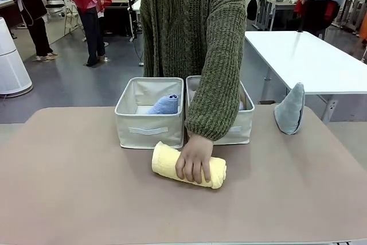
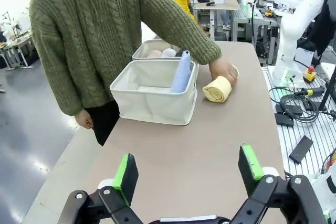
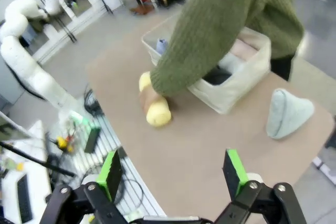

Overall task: Sort the towels based on their folding style.
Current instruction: Pick up another triangle-folded towel from the table and place it in the left Fabric basket.

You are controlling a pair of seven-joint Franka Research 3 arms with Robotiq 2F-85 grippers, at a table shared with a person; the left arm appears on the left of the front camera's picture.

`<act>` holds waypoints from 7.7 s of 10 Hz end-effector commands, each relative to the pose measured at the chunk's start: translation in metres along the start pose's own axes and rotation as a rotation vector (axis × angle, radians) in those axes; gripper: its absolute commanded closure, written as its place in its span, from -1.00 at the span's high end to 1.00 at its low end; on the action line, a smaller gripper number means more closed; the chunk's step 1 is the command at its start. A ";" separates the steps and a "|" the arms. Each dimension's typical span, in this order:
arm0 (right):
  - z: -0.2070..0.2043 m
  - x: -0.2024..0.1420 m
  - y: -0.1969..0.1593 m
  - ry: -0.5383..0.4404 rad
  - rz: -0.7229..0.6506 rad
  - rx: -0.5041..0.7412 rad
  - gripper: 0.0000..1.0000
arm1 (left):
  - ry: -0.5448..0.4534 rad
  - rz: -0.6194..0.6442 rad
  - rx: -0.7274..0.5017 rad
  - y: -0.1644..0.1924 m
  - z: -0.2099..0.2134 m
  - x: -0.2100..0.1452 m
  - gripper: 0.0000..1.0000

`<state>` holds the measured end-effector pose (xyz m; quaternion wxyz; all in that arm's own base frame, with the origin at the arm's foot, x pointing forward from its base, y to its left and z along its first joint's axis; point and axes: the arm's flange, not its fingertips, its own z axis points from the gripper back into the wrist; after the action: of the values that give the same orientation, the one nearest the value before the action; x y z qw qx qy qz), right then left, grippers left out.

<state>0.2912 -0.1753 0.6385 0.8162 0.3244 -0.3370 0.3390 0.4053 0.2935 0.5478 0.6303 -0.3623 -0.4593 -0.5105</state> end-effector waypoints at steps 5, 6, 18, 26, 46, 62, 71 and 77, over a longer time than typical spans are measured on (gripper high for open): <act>-0.075 0.067 -0.002 0.441 -0.246 -0.323 1.00 | 0.003 -0.008 0.011 -0.004 0.003 0.004 1.00; -0.092 0.075 -0.010 0.426 -0.263 -0.346 1.00 | 0.003 -0.008 0.011 -0.004 0.003 0.004 1.00; -0.097 0.055 -0.020 0.297 -0.171 -0.225 1.00 | 0.003 -0.008 0.011 -0.004 0.003 0.004 1.00; -0.160 0.078 -0.033 0.347 -0.159 -0.264 1.00 | 0.003 -0.008 0.011 -0.004 0.003 0.004 1.00; -0.300 0.113 -0.154 0.496 -0.920 -0.745 1.00 | 0.003 -0.008 0.011 -0.004 0.003 0.004 1.00; -0.331 0.088 -0.231 0.653 -1.035 -0.641 -1.00 | 0.003 -0.008 0.011 -0.004 0.003 0.004 1.00; -0.287 0.116 -0.137 0.957 -0.866 -0.638 -1.00 | 0.003 -0.008 0.011 -0.004 0.003 0.004 1.00; -0.177 0.140 0.023 0.817 -0.795 -0.682 -1.00 | 0.003 -0.008 0.011 -0.004 0.003 0.004 1.00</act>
<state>0.4041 0.0207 0.6832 0.9973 -0.0168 0.0681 -0.0211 0.4030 0.2947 0.5513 0.6304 -0.3587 -0.4613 -0.5111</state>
